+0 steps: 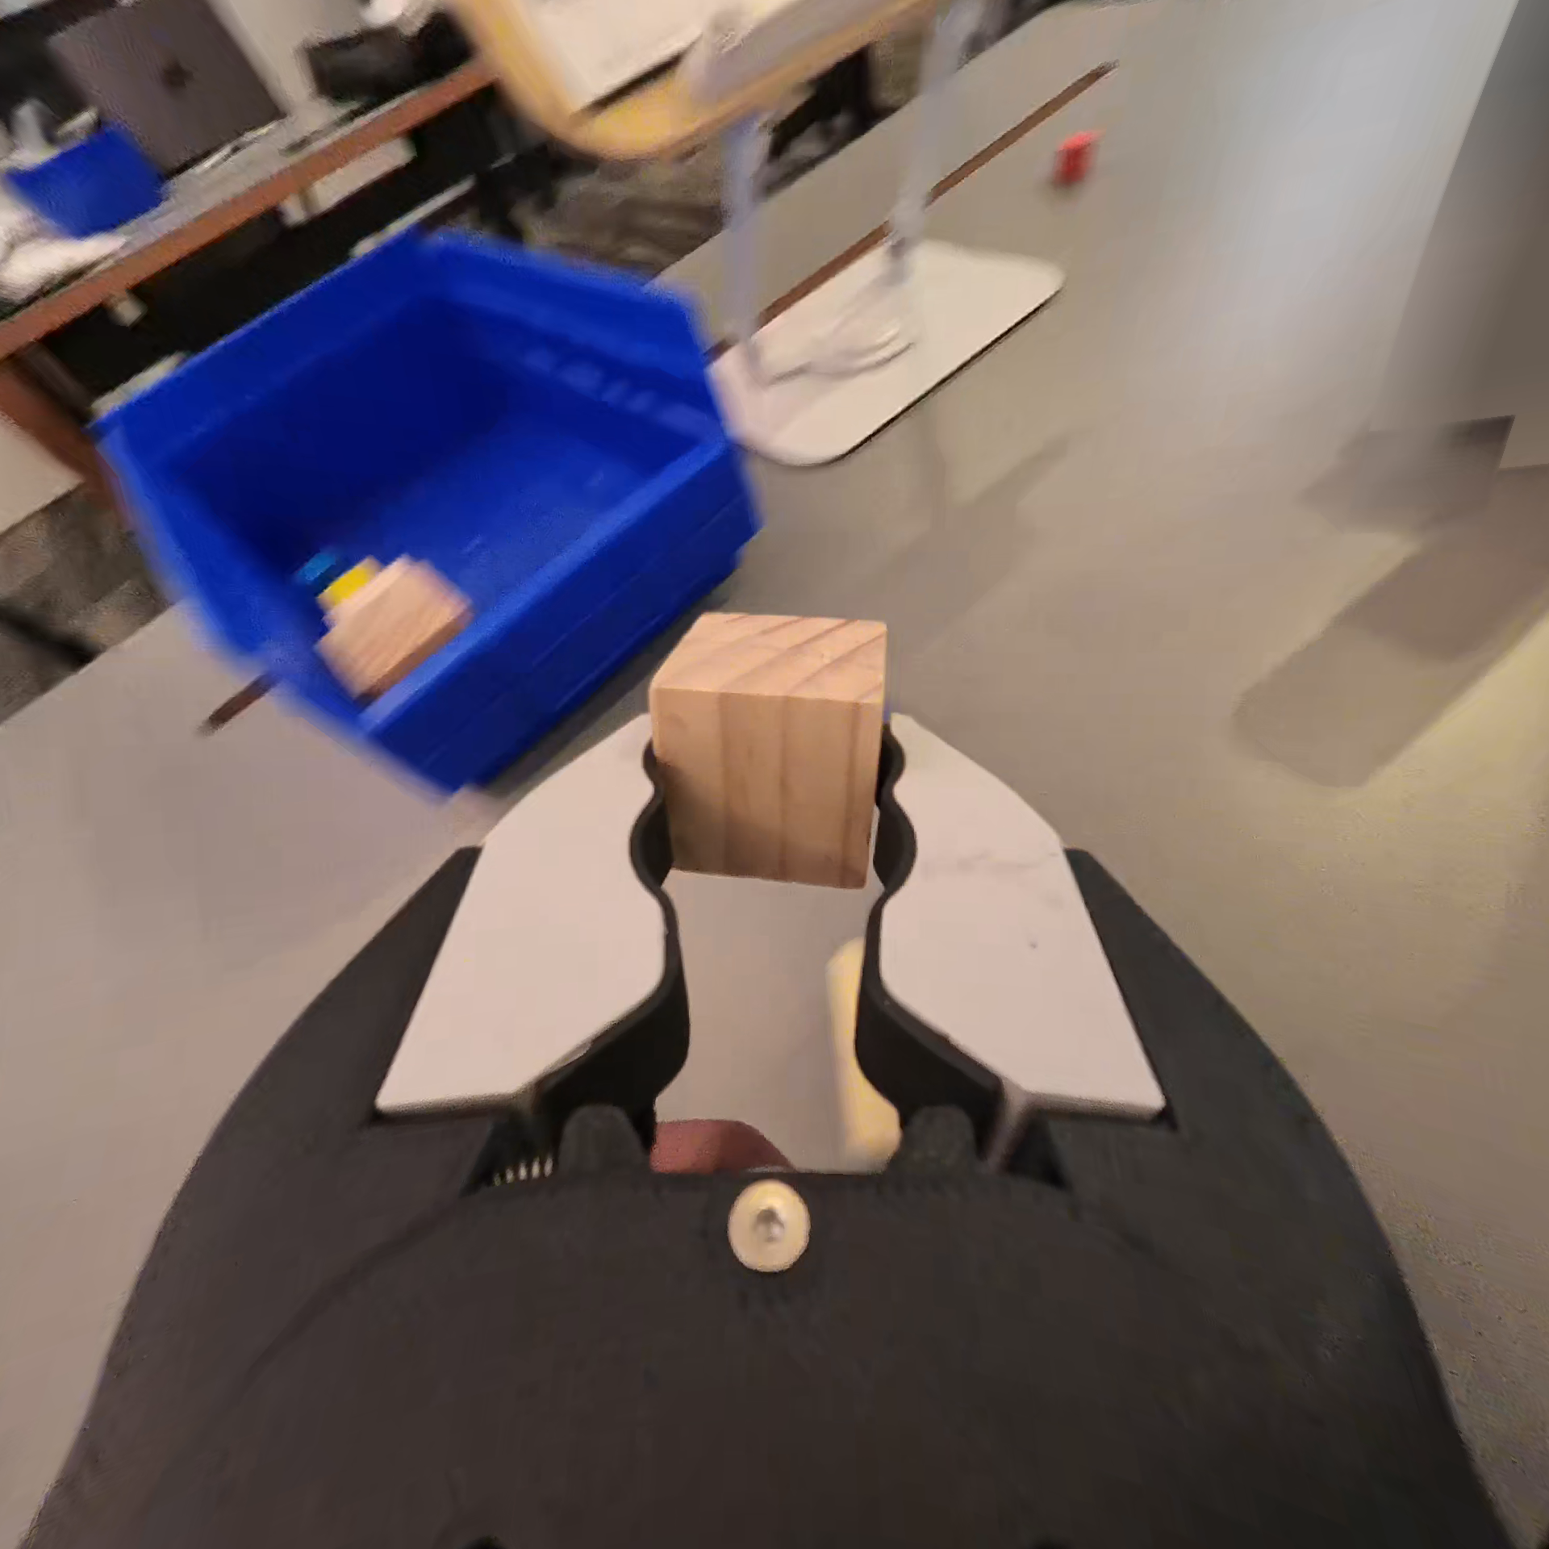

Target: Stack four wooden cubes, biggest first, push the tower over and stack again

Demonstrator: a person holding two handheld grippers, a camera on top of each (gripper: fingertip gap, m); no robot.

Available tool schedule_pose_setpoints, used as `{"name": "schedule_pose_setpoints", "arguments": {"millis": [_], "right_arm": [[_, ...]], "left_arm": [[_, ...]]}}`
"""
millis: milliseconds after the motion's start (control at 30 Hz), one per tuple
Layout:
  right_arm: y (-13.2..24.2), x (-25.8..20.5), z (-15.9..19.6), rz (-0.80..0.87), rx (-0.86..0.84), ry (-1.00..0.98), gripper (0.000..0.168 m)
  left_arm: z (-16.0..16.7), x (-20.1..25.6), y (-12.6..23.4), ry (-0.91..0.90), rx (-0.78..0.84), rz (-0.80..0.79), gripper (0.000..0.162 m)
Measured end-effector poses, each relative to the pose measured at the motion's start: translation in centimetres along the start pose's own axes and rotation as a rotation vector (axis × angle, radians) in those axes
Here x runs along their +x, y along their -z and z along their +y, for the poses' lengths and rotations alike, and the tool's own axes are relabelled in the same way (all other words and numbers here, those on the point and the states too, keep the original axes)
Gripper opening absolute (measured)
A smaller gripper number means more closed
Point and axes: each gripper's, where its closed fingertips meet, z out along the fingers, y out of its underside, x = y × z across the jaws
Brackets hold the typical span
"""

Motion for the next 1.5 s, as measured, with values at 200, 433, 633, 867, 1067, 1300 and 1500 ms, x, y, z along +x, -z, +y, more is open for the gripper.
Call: {"name": "schedule_pose_setpoints", "arguments": {"millis": [200, 433, 633, 867, 1067, 1300, 1500], "right_arm": [[2.3, -1.1, -0.9, -0.018, 0.069, 0.024, 0.0], [5.8, -0.7, 1.6, 0.021, 0.072, -0.034, 0.0], [6.8, -1.0, 2.4, 0.016, 0.075, -0.054, 0.0], [6.7, -1.5, 2.6, -0.006, 0.07, -0.053, 0.0], [6.5, -1.5, 2.4, -0.023, 0.074, -0.073, 0.0], [5.7, -1.5, 1.7, -0.052, 0.053, -0.068, 0.0], [4.7, -1.3, 1.0, -0.078, 0.012, -0.006, 0.0]], "left_arm": [[-5.8, 15.0, -9.0, -0.105, 0.019, 0.297, 0.045], [-5.3, 22.2, -17.9, -0.126, -0.082, 0.426, 0.045], [-4.6, 24.0, -21.4, -0.145, -0.156, 0.461, 0.05], [-4.5, 21.3, -17.2, -0.082, -0.143, 0.428, 0.086], [-0.7, 11.3, -5.6, -0.221, -0.249, 0.134, 0.088], [9.9, 3.7, 1.6, -0.009, -0.47, -0.026, 0.089], [9.6, 5.0, -2.0, 0.032, -0.372, 0.064, 0.062]]}}
